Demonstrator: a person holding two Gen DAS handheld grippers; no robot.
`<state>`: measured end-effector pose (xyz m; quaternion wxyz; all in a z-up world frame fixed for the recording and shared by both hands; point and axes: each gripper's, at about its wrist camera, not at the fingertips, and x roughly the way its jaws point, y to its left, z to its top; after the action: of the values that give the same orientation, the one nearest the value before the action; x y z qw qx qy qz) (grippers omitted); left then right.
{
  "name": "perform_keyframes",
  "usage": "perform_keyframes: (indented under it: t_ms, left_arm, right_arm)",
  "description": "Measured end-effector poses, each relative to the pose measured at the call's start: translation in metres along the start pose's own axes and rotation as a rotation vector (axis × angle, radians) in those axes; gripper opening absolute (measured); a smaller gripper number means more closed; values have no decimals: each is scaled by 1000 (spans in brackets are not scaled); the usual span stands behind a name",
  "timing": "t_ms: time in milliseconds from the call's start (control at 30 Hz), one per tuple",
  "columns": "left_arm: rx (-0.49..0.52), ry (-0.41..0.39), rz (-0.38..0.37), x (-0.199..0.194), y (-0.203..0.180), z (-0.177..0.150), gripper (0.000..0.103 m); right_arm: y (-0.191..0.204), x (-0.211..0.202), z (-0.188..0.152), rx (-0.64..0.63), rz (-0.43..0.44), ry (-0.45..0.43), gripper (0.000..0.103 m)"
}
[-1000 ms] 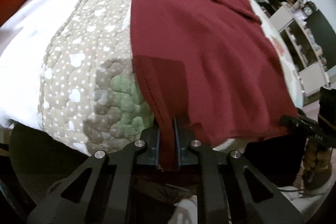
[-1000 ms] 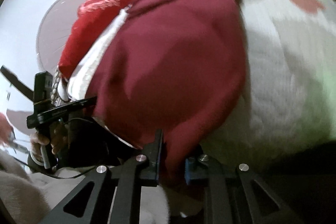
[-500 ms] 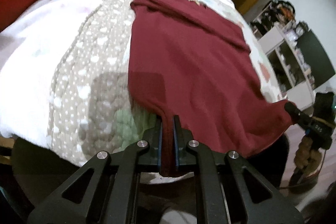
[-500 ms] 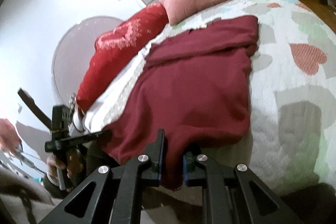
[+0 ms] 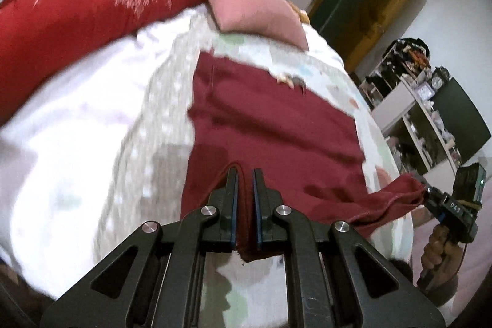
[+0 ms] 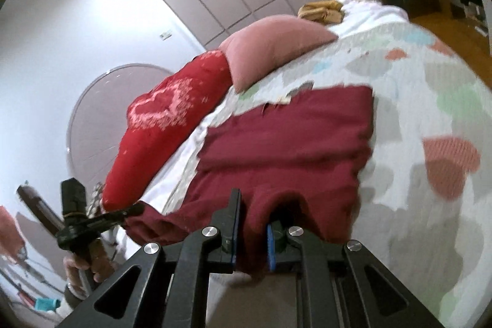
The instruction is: Fold small clothes
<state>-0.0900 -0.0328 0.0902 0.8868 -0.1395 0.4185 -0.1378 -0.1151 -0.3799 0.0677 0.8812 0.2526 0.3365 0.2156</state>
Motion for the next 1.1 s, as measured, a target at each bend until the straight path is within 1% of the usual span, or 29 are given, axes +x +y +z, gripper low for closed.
perform_keyframes:
  t_ms: [67, 133, 267, 367, 433, 567, 633, 700, 767, 833, 867, 900, 933, 967, 1000, 1033, 1067, 1100]
  left_arm:
    - [9, -12, 5, 10, -3, 19, 7]
    - [16, -22, 24, 25, -6, 40, 7]
    - [12, -26, 39, 55, -8, 73, 7]
    - [28, -21, 67, 82, -11, 98, 7]
    - [29, -4, 83, 102, -11, 110, 7]
    - [-6, 19, 108, 140, -2, 130, 7]
    - [-23, 38, 104, 156, 4, 138, 7]
    - [-50, 60, 101, 169, 11, 143, 7]
    - [-101, 93, 65, 182, 22, 148, 8]
    - [-142, 111, 30, 187, 30, 153, 16]
    - [-153, 102, 21, 186, 33, 156, 29]
    - [-160, 77, 16, 181, 35, 160, 47]
    - [-170, 44, 15, 174, 37, 164, 55]
    - [-179, 24, 11, 169, 39, 167, 62]
    - [-188, 14, 5, 165, 40, 170, 62]
    - [-194, 17, 2, 160, 41, 171, 62]
    - [-191, 19, -3, 156, 41, 171, 62]
    - [-177, 17, -5, 152, 39, 169, 62]
  right_arm:
    - [-4, 9, 15, 1, -10, -9, 12]
    - [-11, 21, 32, 1, -37, -20, 13]
    - [-30, 46, 69, 40, -69, -41, 12]
    - [-37, 62, 92, 43, -85, -53, 12]
    - [-43, 78, 107, 29, -102, -39, 12]
    - [-68, 112, 125, 70, -150, -13, 12]
    - [-83, 128, 132, 105, -163, -8, 12]
    - [-100, 144, 136, 153, -153, 18, 13]
    - [-114, 159, 139, 199, -158, 55, 14]
    - [-128, 169, 141, 256, -152, 74, 20]
    - [-134, 169, 145, 278, -124, 64, 27]
    - [-135, 167, 150, 284, -106, 44, 36]
    - [-135, 163, 153, 284, -96, 25, 41]
    - [-134, 155, 159, 273, -110, -16, 50]
    - [-132, 150, 163, 259, -138, -45, 55]
    - [-130, 143, 166, 246, -169, -61, 55]
    - [-129, 138, 168, 243, -180, -60, 55]
    - [-129, 134, 168, 246, -172, -55, 55]
